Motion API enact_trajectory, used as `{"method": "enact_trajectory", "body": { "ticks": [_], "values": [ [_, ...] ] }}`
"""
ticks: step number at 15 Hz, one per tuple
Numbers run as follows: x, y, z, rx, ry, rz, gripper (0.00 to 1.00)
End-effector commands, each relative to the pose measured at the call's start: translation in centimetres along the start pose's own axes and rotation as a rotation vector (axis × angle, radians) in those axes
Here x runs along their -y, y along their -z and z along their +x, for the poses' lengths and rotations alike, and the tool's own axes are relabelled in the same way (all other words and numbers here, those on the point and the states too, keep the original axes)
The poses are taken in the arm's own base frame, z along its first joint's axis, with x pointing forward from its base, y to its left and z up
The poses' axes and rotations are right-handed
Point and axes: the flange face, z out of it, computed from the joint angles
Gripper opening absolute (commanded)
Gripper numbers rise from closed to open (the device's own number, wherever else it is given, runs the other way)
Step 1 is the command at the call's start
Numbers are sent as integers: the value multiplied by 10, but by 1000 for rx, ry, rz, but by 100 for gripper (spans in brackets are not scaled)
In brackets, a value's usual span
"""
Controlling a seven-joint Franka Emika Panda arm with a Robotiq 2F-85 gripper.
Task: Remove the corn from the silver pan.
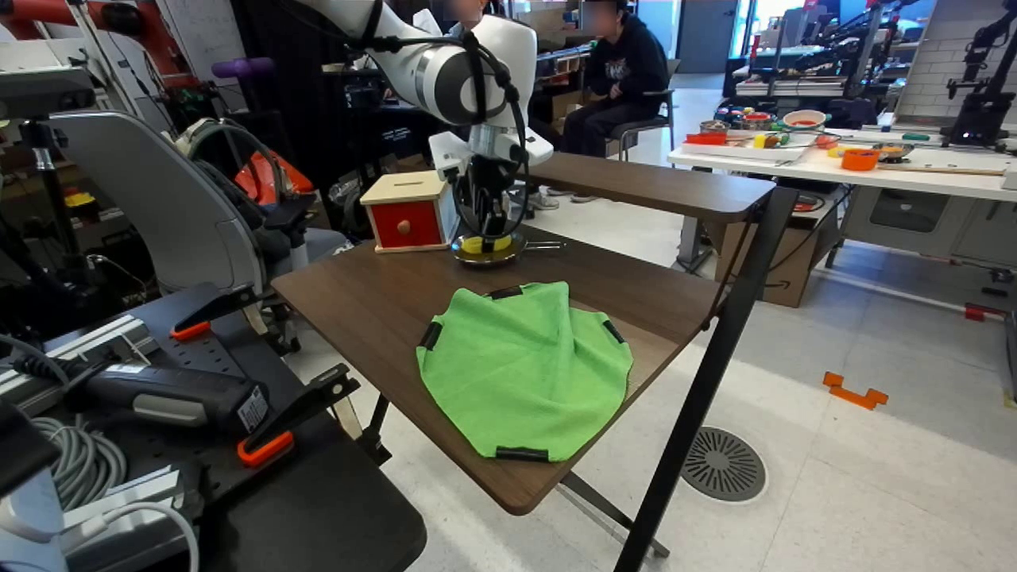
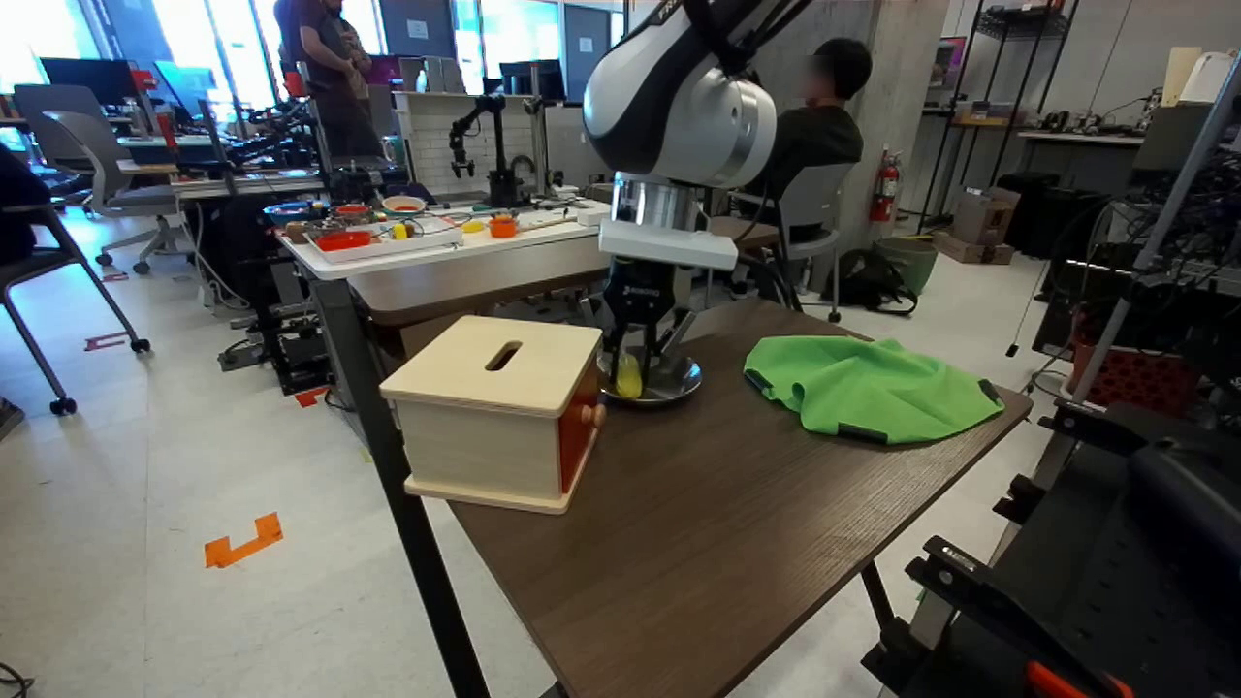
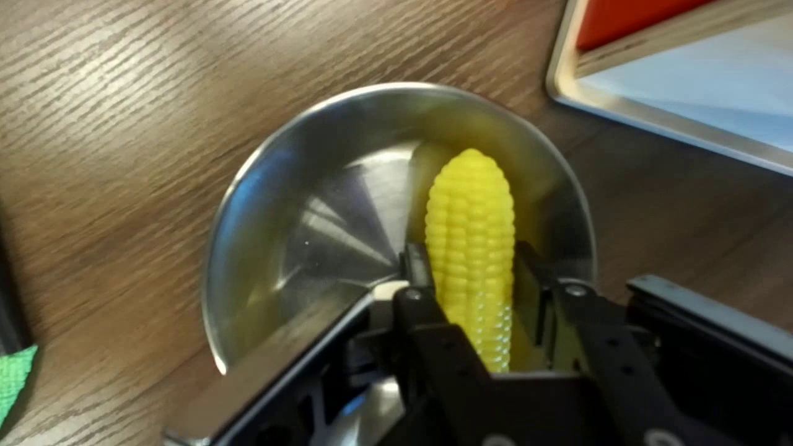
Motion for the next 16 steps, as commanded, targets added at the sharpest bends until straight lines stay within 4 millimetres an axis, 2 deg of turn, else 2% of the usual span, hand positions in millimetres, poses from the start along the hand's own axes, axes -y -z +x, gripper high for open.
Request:
{"method": "enact_trajectory", "body": {
  "ticks": [1,3,4,6,7,9,12,14,16],
  "values": [
    [2,11,4,3,1,29,10],
    [2,34,-1,-28,22,29,6],
    [3,45,-5,-41,39,24,7],
    [8,73,-22,-54,106,-6,8],
    [13,85,-37,-46,175,-14,8],
    [20,102,-61,-27,291,-32,8],
    [30,115,-106,-19,447,-73,8],
    [35,114,-140,-9,544,-126,8],
    [33,104,-175,15,610,-179,8]
  ]
}}
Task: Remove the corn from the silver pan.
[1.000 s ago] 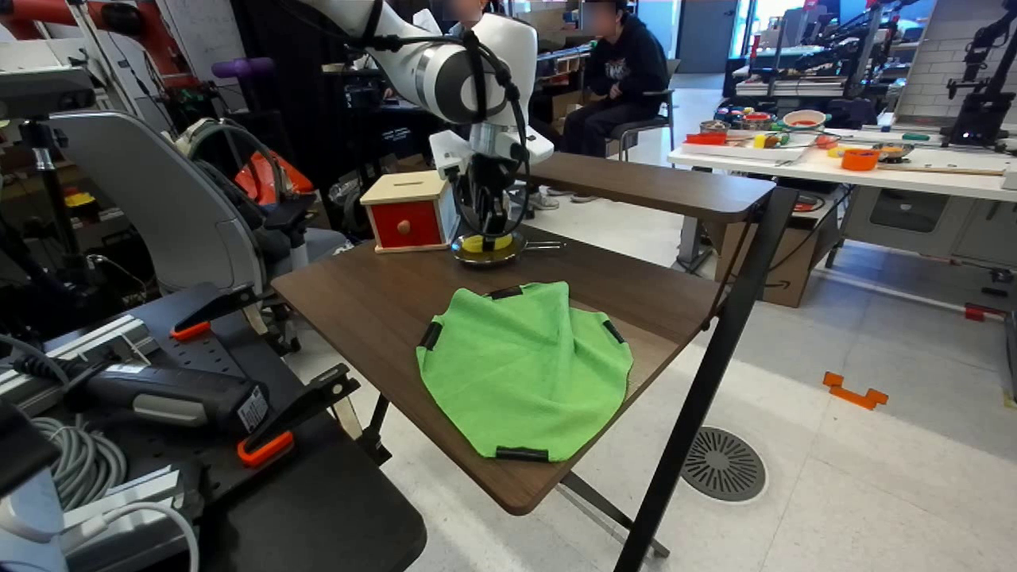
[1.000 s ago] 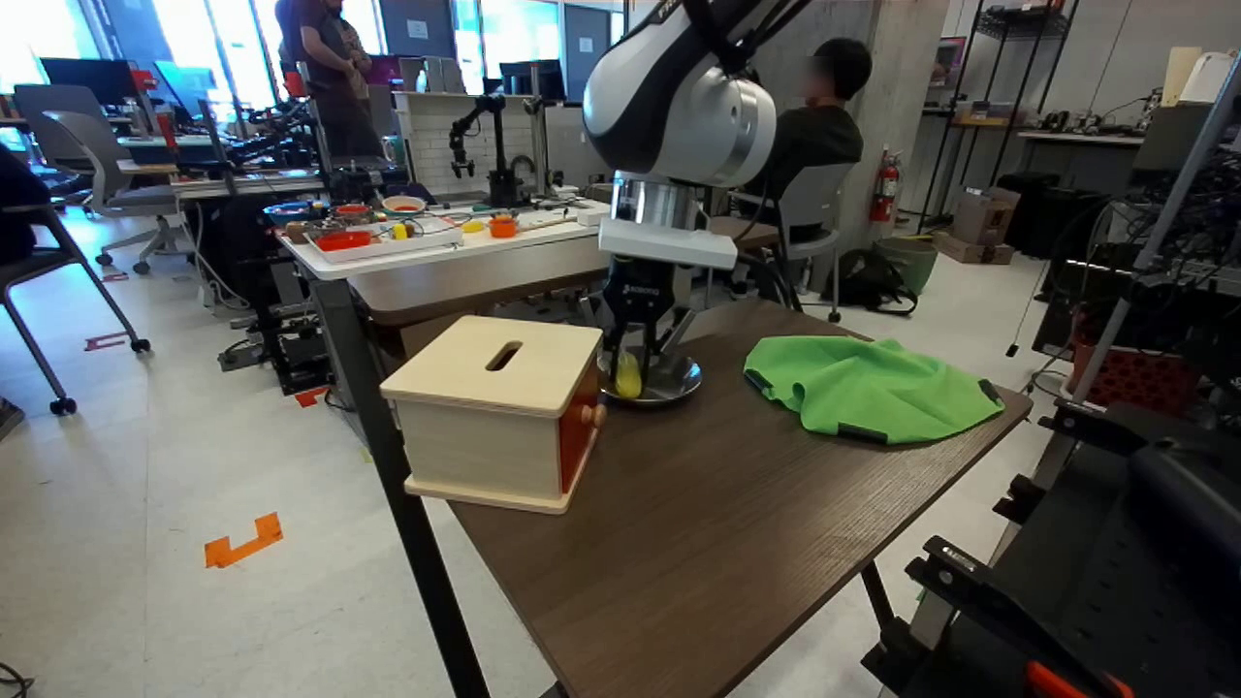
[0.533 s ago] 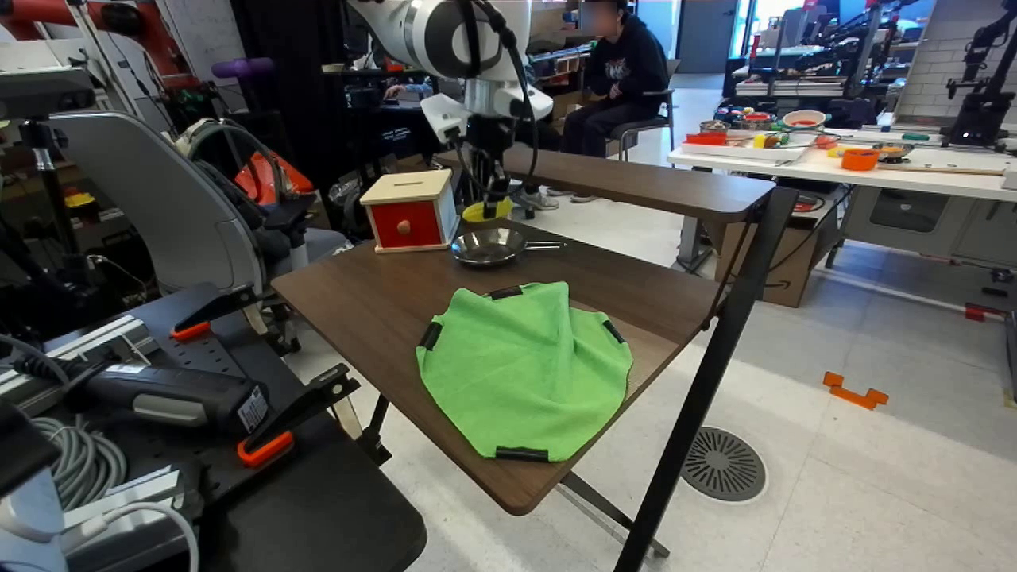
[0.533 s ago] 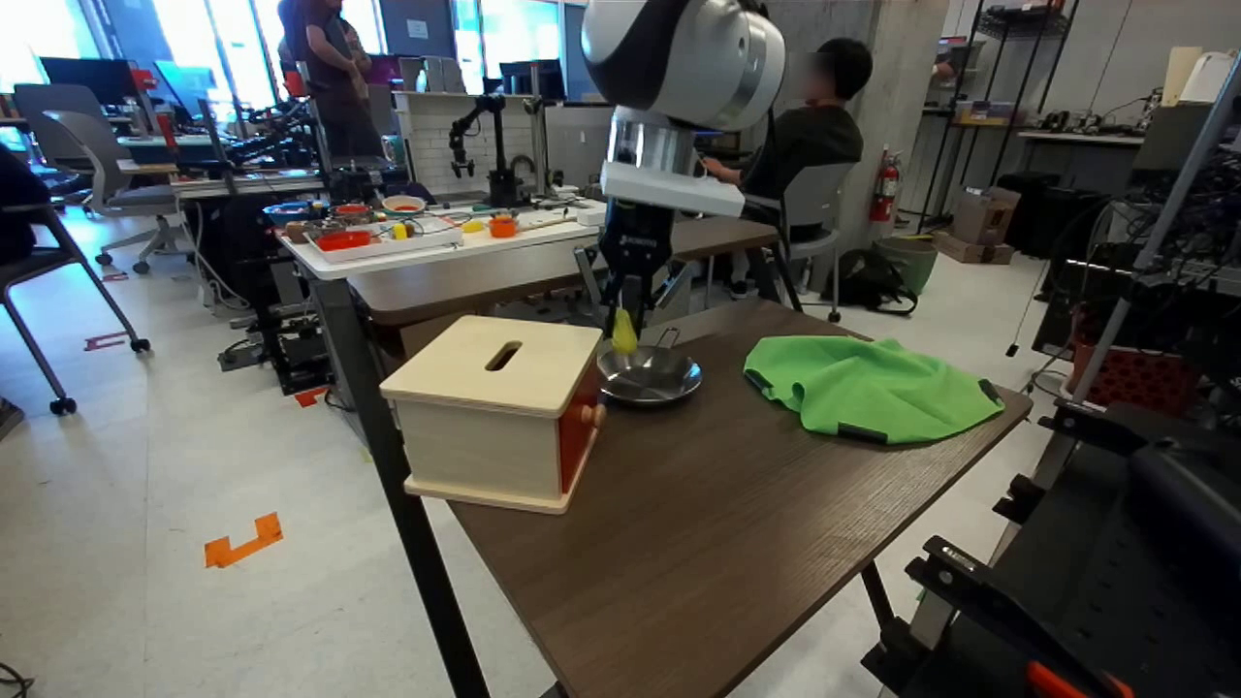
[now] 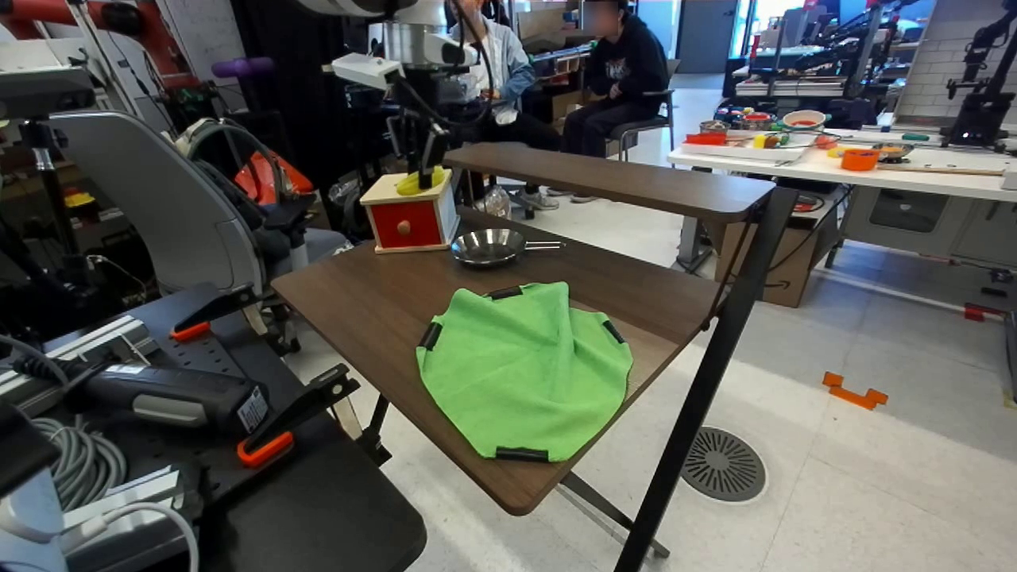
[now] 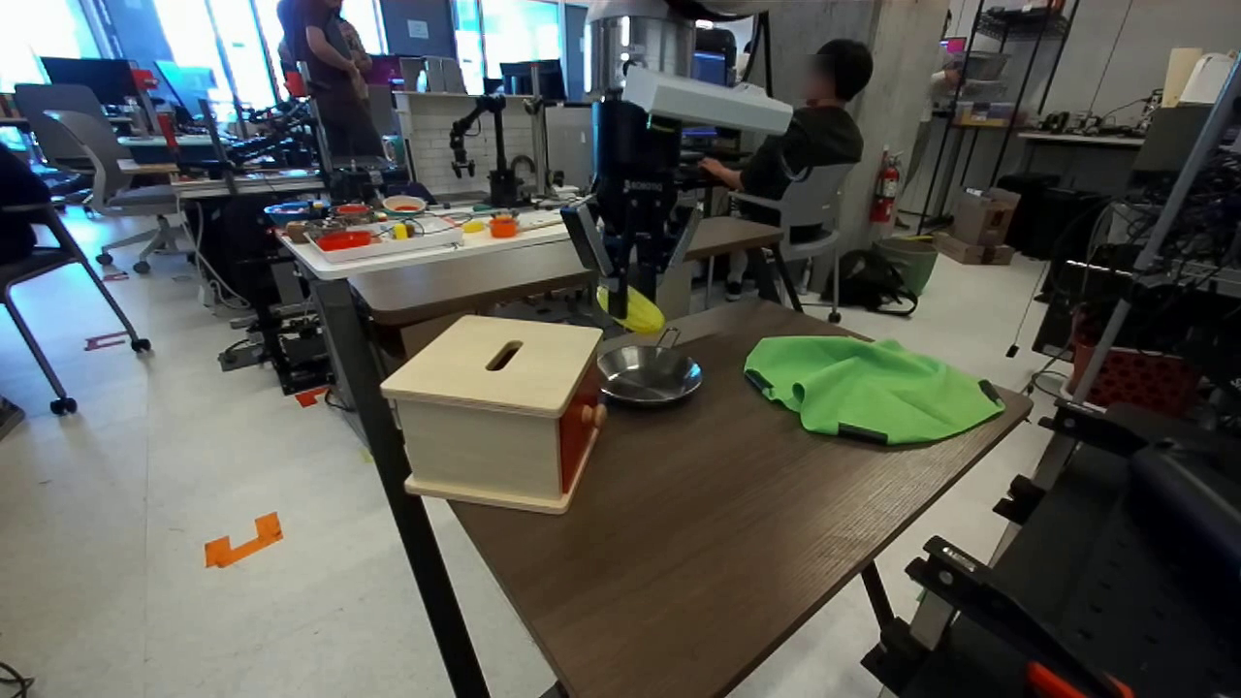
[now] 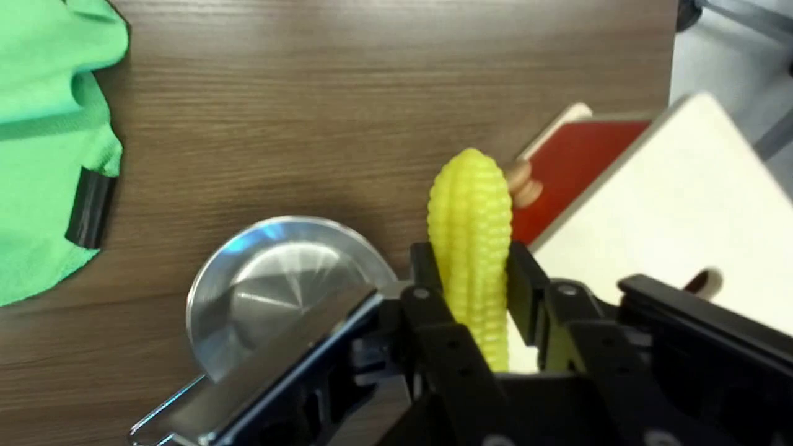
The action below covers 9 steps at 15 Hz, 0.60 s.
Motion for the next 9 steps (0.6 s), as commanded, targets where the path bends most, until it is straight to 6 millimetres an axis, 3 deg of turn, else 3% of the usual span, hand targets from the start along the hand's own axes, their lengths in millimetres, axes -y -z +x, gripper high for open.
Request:
{"method": "enact_trajectory", "body": {
  "ticks": [1,5,9],
  "values": [
    [22,-11,-65,42,130,-80,8],
    [35,-54,-110,147,161,-124,8],
    [21,-101,-129,242,49,-144,8]
  ]
}}
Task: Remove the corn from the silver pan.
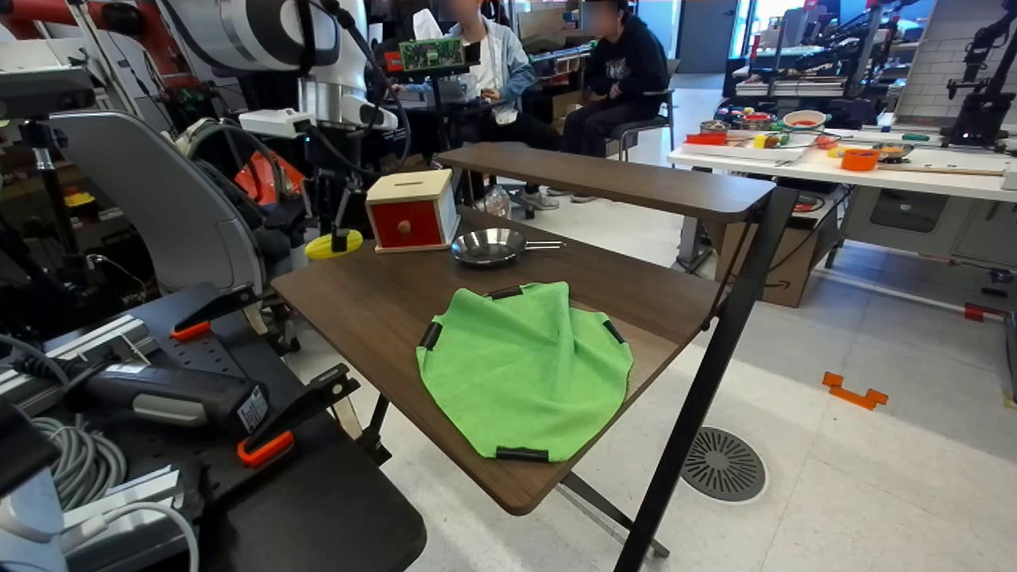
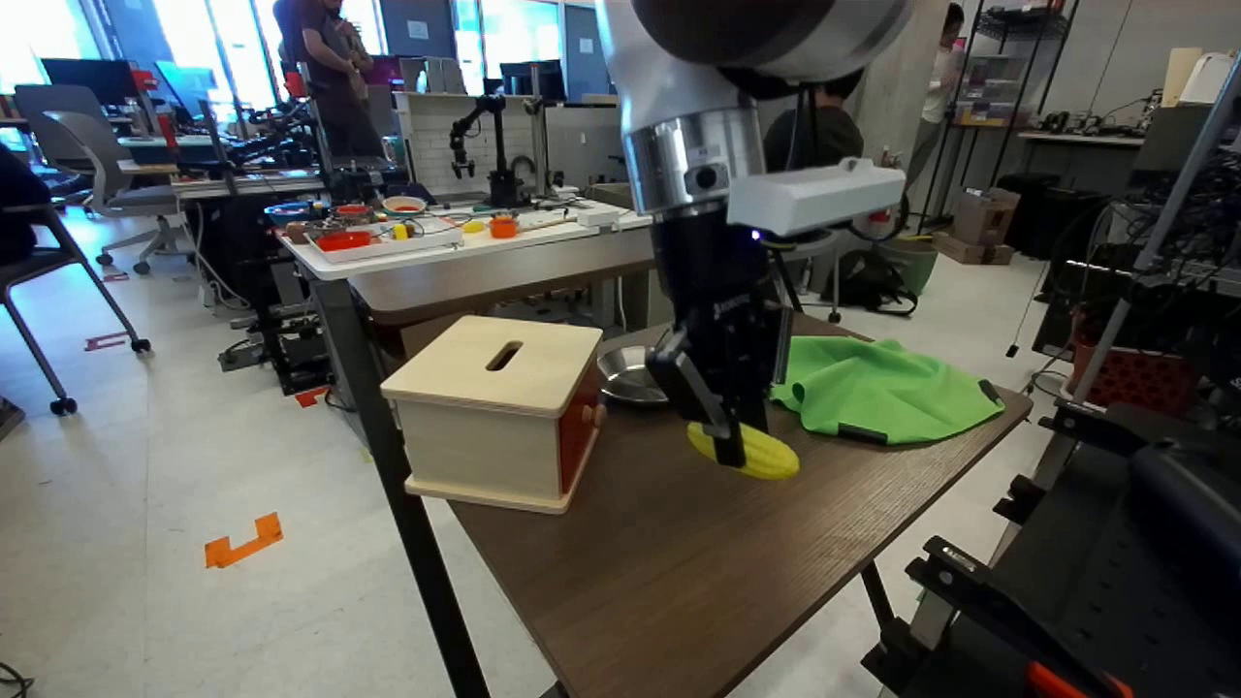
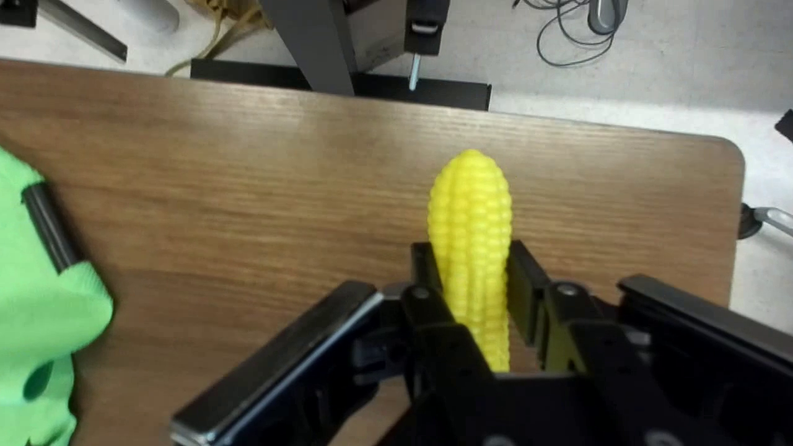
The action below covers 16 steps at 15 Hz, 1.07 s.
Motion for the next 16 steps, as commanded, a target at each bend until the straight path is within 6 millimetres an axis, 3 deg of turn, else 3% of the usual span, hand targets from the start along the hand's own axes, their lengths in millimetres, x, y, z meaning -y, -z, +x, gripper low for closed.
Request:
{"method": "enact_trajectory", "body": {
  "ticks": [1,4,8,9,10,11,16],
  "values": [
    [-12,-33,-5,49,-126,-12,8],
    [-30,-55,10,53,-280,-18,8],
    [-48,-69,32,46,-387,-17,8],
    [-50,-71,36,49,-396,-16,14],
    [-53,-71,39,54,-393,-12,55],
    [-54,-69,41,51,-395,-9,57],
    [-74,-45,30,4,-442,2,93]
  ]
}}
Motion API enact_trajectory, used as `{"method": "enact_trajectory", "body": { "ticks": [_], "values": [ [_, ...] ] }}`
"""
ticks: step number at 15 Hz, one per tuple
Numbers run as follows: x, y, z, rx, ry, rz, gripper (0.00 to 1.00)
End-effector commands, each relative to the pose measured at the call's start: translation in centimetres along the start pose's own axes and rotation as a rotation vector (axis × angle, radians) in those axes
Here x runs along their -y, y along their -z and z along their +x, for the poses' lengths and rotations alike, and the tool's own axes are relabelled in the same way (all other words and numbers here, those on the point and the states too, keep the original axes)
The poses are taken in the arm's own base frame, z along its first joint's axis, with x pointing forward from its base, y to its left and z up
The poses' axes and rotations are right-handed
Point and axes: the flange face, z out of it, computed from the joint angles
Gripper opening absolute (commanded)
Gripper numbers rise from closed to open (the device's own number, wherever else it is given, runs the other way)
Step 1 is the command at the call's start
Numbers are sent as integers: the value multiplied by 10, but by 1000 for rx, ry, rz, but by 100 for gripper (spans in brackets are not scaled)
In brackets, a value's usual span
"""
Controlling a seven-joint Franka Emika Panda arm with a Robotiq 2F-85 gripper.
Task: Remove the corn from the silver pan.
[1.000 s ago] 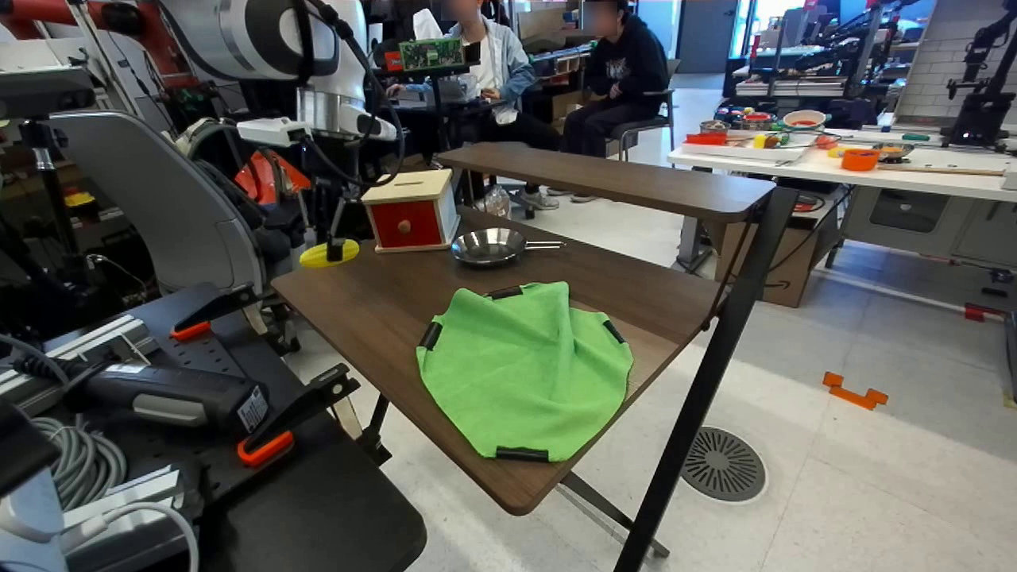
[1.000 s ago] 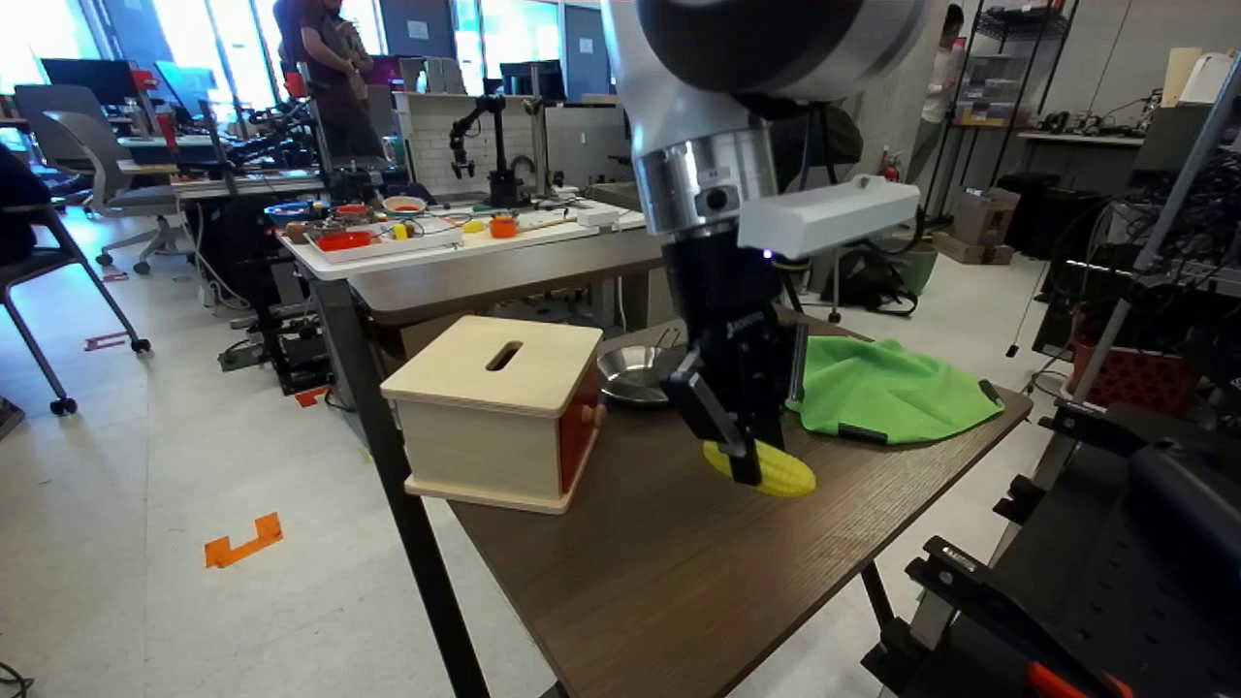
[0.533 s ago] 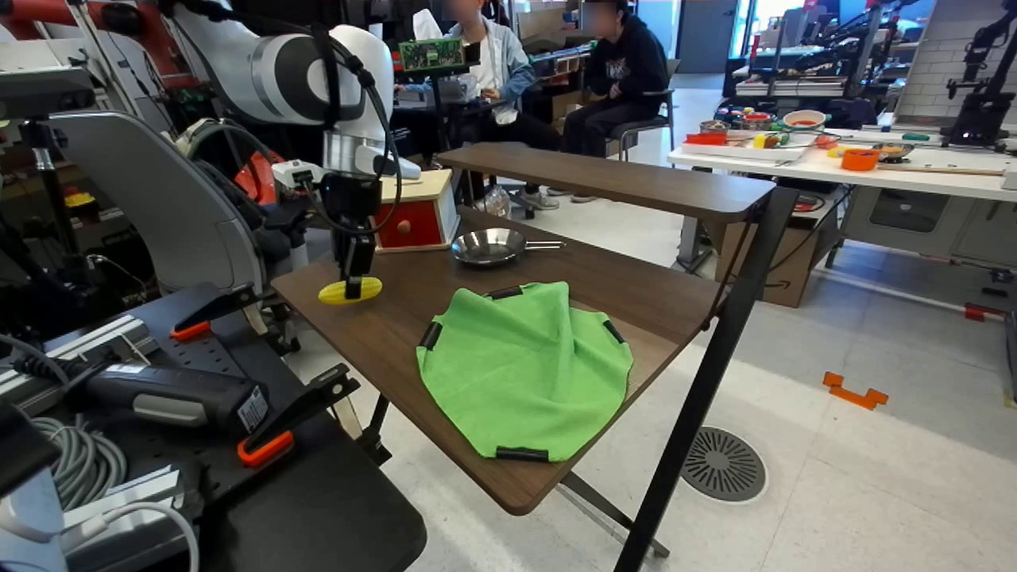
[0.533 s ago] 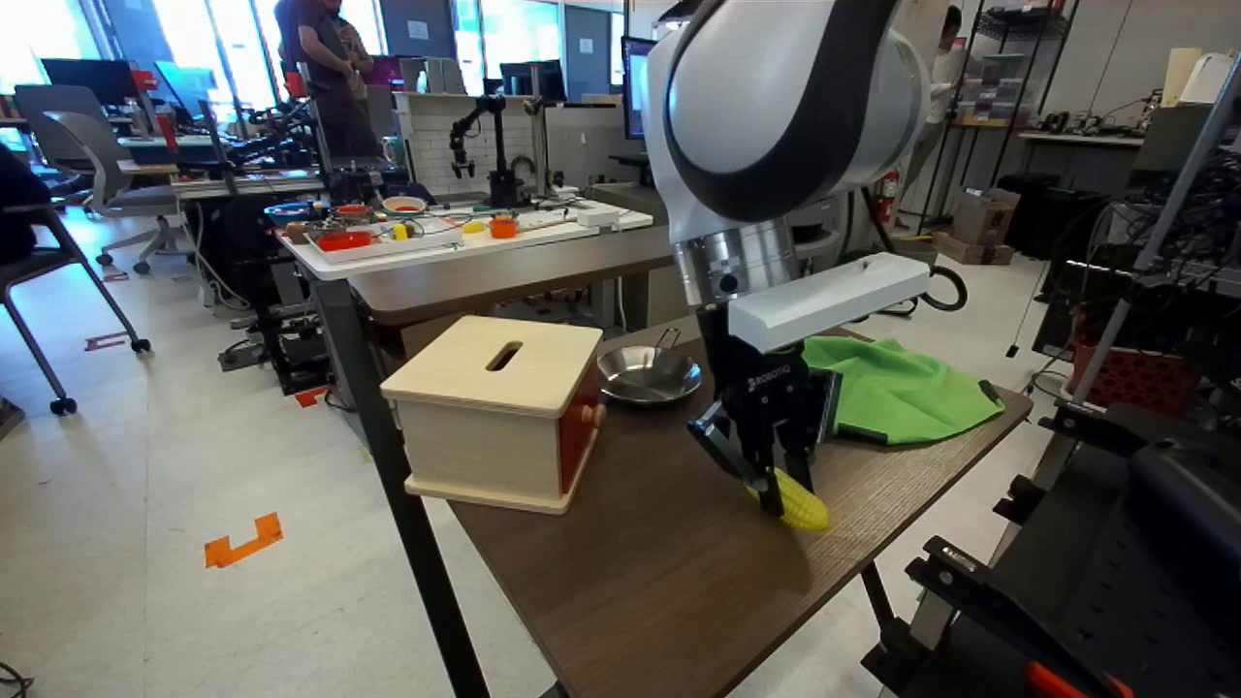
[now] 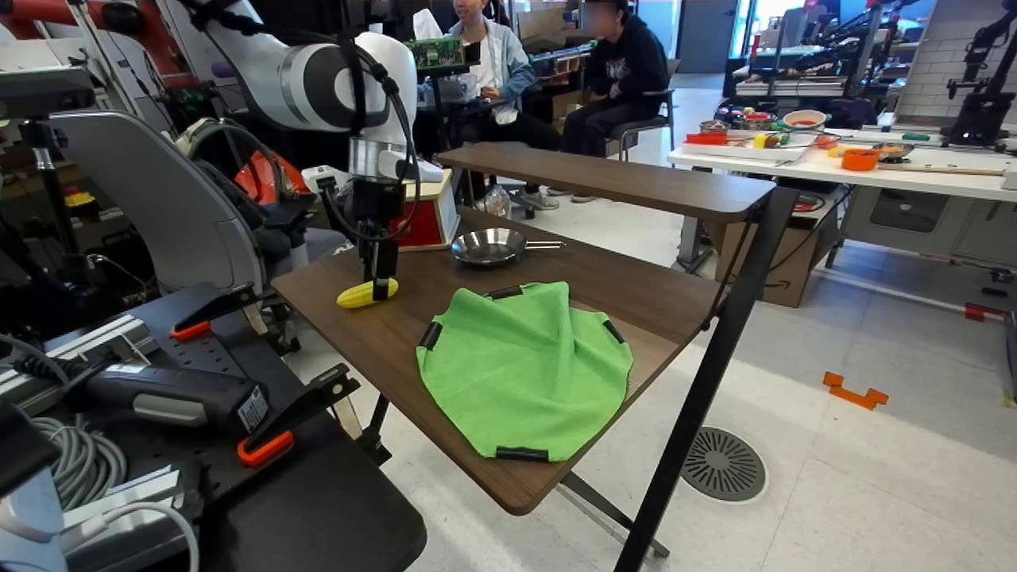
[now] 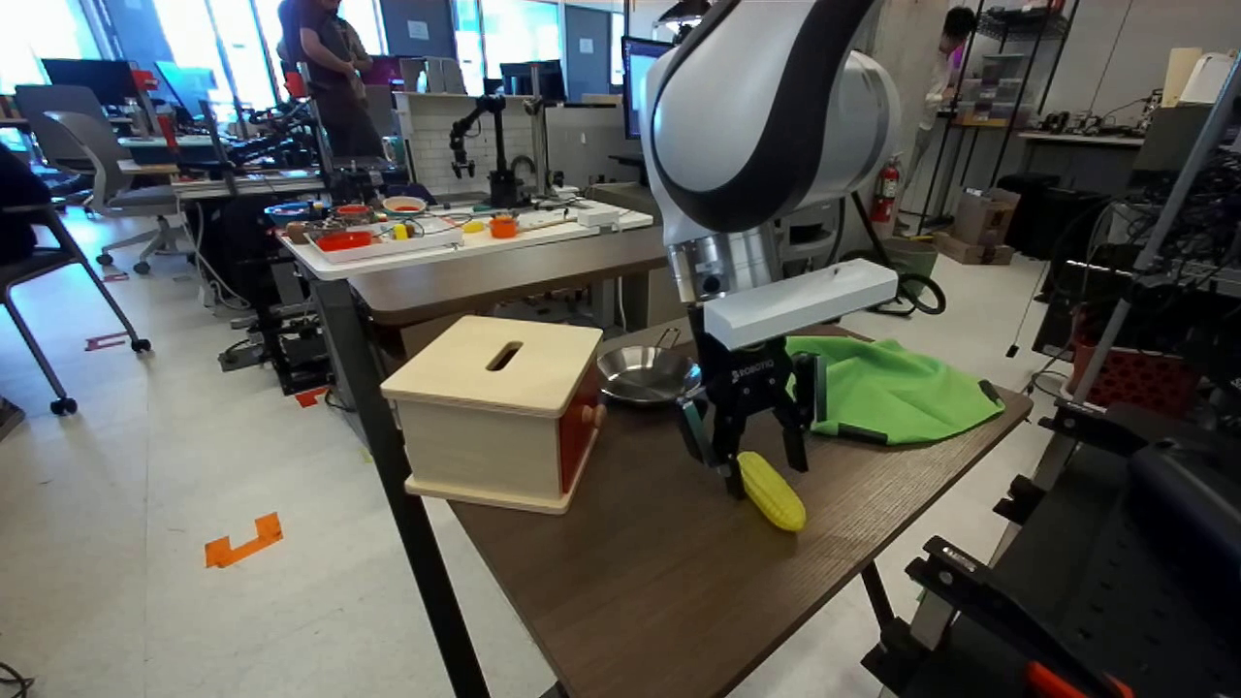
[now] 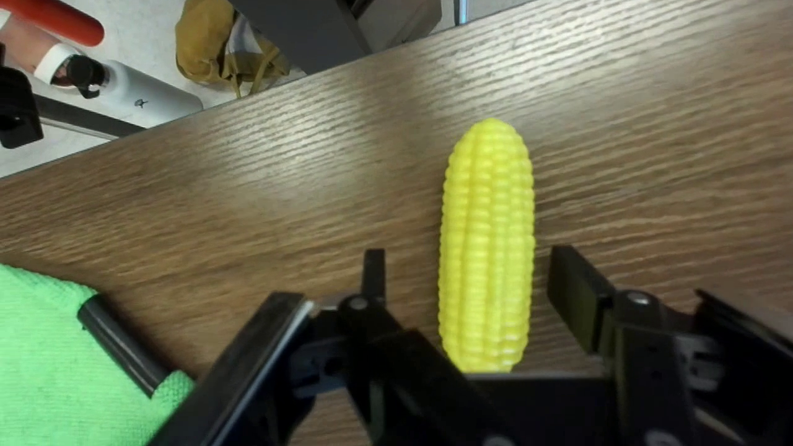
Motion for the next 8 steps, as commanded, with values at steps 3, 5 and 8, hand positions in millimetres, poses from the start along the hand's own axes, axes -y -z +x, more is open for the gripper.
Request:
{"method": "enact_trajectory", "body": {
  "ticks": [3,5,8],
  "values": [
    [-34,58,-24,-97,19,86,100],
    [-45,88,-39,-191,34,102,100],
    [-38,91,-27,-191,38,98,100]
  ]
}}
